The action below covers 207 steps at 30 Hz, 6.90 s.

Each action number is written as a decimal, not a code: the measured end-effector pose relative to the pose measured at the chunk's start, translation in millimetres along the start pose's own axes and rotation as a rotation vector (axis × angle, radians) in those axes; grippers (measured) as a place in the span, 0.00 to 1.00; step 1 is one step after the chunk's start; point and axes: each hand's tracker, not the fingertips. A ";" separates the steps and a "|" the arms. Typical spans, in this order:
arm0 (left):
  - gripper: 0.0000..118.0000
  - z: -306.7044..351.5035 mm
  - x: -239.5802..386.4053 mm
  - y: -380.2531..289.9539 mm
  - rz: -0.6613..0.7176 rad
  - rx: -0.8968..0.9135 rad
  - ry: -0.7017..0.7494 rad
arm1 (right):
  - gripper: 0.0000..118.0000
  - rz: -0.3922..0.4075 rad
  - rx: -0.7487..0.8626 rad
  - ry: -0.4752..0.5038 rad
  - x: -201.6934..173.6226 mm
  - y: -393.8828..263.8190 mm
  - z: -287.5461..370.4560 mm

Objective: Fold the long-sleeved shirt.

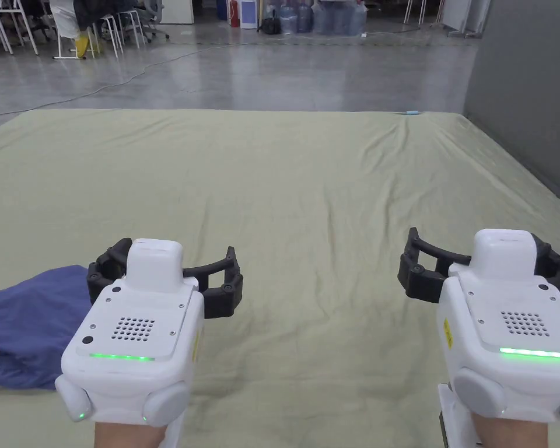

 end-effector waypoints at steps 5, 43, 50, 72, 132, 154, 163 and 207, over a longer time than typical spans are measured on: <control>1.00 2.4 -2.6 3.2 0.021 0.013 0.004 | 1.00 0.013 0.001 -0.004 -1.6 -0.8 1.8; 0.00 16.7 -14.9 21.1 0.081 -0.010 0.094 | 0.00 -0.015 -0.062 0.005 -5.5 26.2 -2.2; 0.00 65.7 -107.3 53.2 0.098 0.028 0.348 | 0.00 -0.061 -0.032 0.276 -106.9 41.6 -13.5; 1.00 -103.3 -236.5 -36.7 0.333 -0.753 0.230 | 0.00 -0.004 -0.052 0.601 -233.5 11.9 -12.2; 0.37 -28.1 35.5 -13.8 0.195 -0.256 -0.129 | 0.00 -0.053 -0.194 -0.001 15.7 -18.1 -16.8; 0.99 -203.9 6.8 -21.0 0.302 -0.707 -0.246 | 0.00 -0.092 -0.275 0.016 13.4 -27.2 -23.0; 0.56 -296.7 35.7 -101.8 0.101 -1.099 -0.209 | 0.00 -0.093 -0.339 -0.006 28.0 -42.0 -36.4; 0.00 -288.2 -72.1 259.8 0.155 -0.263 -0.084 | 0.10 -0.109 -0.402 0.284 -13.6 205.8 -316.9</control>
